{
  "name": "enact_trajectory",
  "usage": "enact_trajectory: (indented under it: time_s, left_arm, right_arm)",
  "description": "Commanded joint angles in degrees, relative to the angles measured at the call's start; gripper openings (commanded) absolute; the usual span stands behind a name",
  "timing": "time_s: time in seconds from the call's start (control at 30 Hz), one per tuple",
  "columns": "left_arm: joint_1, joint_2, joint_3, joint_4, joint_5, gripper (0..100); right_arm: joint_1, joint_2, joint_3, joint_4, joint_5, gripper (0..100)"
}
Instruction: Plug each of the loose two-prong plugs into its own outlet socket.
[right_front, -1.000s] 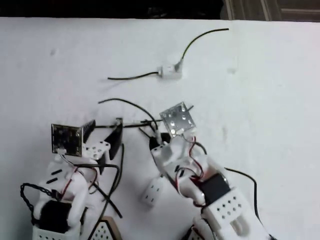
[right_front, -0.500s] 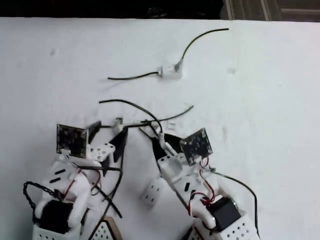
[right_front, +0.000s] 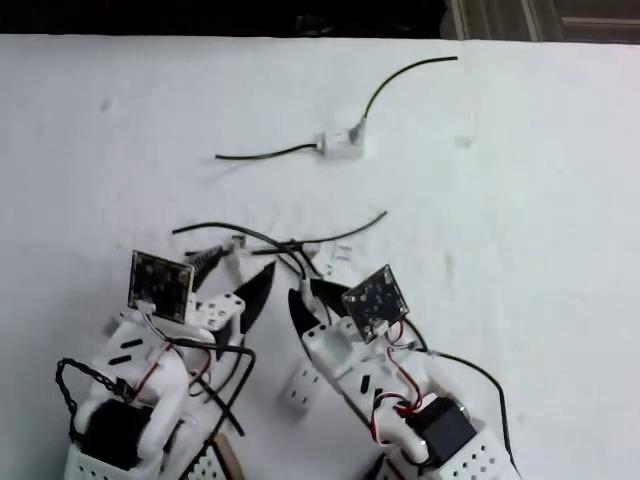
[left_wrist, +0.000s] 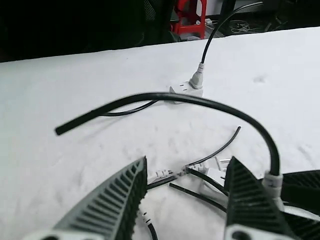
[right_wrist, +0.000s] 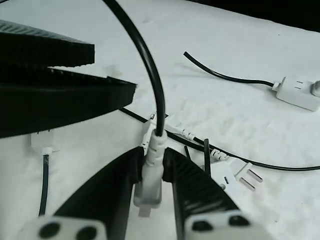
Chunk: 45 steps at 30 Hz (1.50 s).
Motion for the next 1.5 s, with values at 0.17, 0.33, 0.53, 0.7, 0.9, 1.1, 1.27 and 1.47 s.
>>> enact_trajectory:
  time_s: [0.17,0.33,0.53,0.7,0.9,1.1,1.27,1.47]
  left_arm:
    - [6.5,-0.1,-0.4,-0.9,0.2,26]
    - [6.7,-0.1,-0.4,-0.9,0.2,26]
    - [7.7,-0.1,-0.4,-0.8,-0.8,26]
    - [14.0,-0.1,-0.4,2.6,-6.6,26]
    - [14.0,-0.1,-0.4,2.8,-7.1,26]
    - [3.8,-0.1,-3.0,2.4,-6.7,26]
    - [-10.2,0.1,-4.9,2.4,-6.4,26]
    - [-17.9,0.4,-5.1,2.9,-4.7,26]
  right_arm:
    - [-2.8,-0.7,-0.4,-1.1,0.4,1.8]
    - [-4.4,-0.7,-0.3,-1.0,0.4,1.8]
    - [-4.5,-0.7,-0.3,-1.0,0.4,1.8]
    - [-4.4,-0.7,-0.2,-0.8,0.4,1.8]
    - [-4.4,-0.7,1.4,-1.0,0.4,1.8]
    - [-3.2,-0.7,1.5,-1.0,0.4,1.8]
    - [2.9,-0.7,0.9,-1.3,0.0,1.8]
    - [6.8,-0.4,-0.6,-1.0,0.0,1.8]
